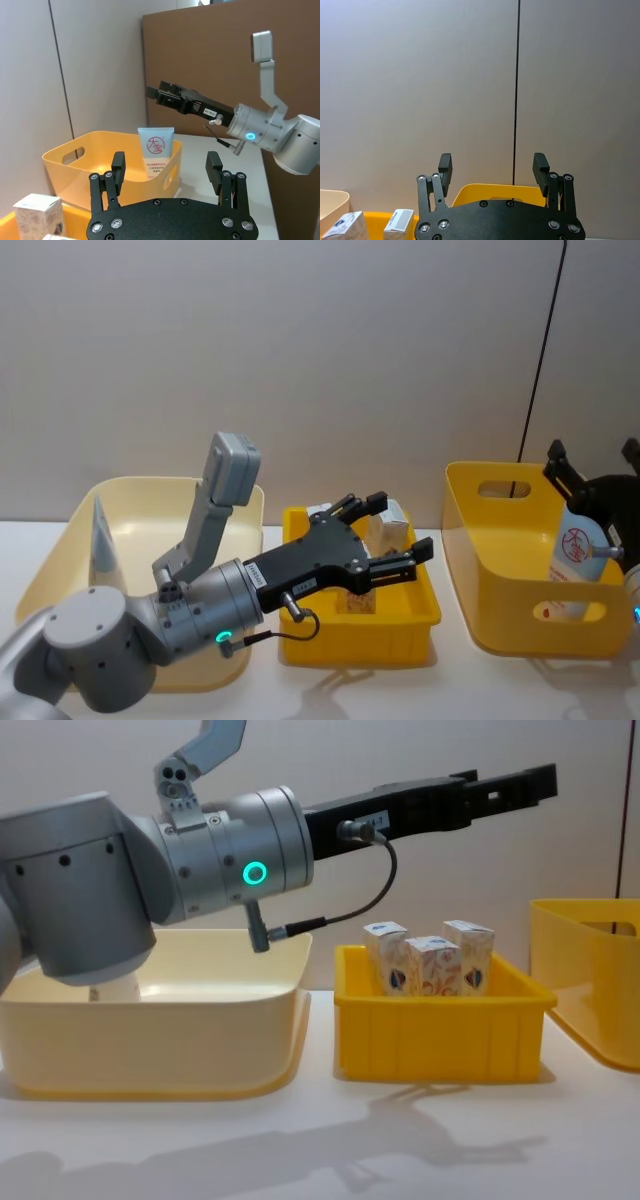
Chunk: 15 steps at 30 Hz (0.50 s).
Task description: Bimanual collaborative sorting of washing and personal care products
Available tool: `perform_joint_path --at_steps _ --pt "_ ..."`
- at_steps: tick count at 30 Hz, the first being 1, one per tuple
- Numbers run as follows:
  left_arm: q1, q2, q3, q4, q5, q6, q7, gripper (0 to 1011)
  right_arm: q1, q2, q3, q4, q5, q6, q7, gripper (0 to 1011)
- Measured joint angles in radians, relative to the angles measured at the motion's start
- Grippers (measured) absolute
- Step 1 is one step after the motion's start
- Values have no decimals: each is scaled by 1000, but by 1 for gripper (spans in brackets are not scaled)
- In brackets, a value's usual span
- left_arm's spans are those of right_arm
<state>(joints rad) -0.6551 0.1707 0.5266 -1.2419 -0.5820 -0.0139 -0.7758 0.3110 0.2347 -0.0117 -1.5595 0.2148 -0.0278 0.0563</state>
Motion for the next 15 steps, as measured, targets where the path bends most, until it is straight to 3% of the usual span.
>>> perform_joint_path --at_steps 10,15 --pt "54 27 -10 -51 50 3 100 1001 -51 16 -34 -33 12 10 1 1001" --pt "92 47 -17 -86 85 5 169 1002 -108 35 -72 -69 25 22 3 1001"
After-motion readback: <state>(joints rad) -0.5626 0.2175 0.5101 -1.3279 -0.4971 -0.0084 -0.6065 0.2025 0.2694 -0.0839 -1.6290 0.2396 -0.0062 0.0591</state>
